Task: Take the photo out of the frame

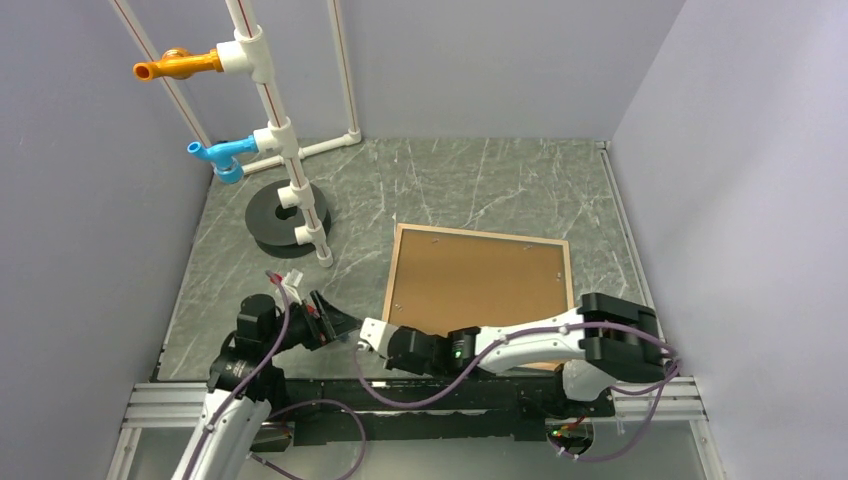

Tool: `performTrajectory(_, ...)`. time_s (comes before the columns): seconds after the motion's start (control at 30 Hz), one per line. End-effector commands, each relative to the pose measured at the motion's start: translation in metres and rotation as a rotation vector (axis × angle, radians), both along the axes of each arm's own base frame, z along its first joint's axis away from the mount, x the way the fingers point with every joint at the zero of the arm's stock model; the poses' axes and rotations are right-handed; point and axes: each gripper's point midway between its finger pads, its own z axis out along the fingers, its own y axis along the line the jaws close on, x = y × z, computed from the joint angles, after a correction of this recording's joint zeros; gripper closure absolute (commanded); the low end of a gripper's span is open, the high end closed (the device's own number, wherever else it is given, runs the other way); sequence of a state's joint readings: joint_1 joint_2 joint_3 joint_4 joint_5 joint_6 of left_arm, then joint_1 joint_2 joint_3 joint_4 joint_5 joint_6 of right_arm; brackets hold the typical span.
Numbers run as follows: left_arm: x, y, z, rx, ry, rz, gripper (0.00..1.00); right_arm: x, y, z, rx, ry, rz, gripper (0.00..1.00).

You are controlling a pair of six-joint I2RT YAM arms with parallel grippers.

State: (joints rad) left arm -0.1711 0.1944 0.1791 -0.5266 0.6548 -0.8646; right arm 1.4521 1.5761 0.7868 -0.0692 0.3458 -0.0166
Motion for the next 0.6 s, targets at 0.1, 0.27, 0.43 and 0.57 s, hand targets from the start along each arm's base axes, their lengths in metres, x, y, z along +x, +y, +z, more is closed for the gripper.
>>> performTrajectory(0.1, 0.009, -0.043, 0.016, -0.099, -0.061, -0.068, 0.11, 0.020, 0.018, 0.086, 0.344, 0.023, 0.017, 1.00)
performTrajectory(0.27, 0.015, -0.066, 0.020, -0.097, -0.067, -0.080, 0.08, 0.029, 0.013, 0.109, 0.408, 0.032, 0.027, 1.00)
performTrajectory(0.43, 0.024, -0.092, 0.043, -0.226, -0.093, -0.116, 0.12, 0.031, 0.012, 0.123, 0.450, 0.032, 0.029, 1.00)
performTrajectory(0.57, 0.035, -0.097, 0.044, -0.227, -0.087, -0.075, 0.23, 0.030, 0.012, 0.126, 0.448, 0.032, 0.037, 1.00)
